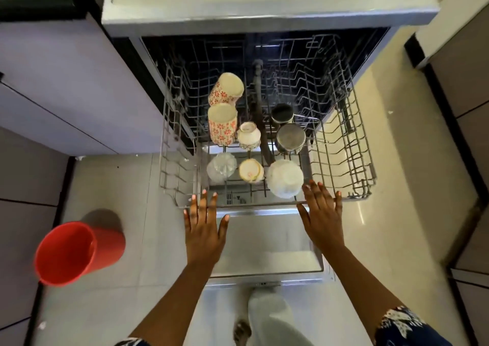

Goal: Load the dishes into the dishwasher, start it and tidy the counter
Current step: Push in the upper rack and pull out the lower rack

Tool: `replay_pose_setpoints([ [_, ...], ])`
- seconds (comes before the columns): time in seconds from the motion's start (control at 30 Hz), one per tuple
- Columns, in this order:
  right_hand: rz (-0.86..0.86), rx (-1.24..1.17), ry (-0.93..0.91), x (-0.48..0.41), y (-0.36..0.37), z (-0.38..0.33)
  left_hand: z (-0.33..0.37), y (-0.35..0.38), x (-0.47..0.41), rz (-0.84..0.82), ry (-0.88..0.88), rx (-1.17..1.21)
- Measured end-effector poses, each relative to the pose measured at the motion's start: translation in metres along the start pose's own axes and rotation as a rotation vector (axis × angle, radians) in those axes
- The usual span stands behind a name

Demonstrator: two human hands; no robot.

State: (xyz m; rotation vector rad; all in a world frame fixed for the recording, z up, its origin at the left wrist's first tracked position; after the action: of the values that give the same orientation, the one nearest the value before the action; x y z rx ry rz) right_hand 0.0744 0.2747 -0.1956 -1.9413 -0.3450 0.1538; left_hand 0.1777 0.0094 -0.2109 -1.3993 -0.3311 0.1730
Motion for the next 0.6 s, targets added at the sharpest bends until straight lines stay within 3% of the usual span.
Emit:
replay_pose_setpoints([
  [0.27,0.131,0.005,-0.069,-0.003,0.018,0.009,-0.003,0.015,-0.001,0.15,0.042,-0.134],
  [0.6,0.277,0.1,-0.184,-0.009,0.011,0.016,0.008,0.02,-0.006,0.222,0.024,-0.185],
])
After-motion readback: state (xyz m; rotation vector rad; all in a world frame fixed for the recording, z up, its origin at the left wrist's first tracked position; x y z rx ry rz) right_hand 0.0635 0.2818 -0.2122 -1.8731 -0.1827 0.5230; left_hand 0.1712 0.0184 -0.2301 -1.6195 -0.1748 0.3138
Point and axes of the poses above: each hand's wrist, its own x-axis away from the middle knuckle, its own y-axis out of the palm, z = x × y, the point moved 10 cm from there along -x, towards the middle knuckle, and after that the axes turned 11 degrees about -x, right-handed, at the moved point
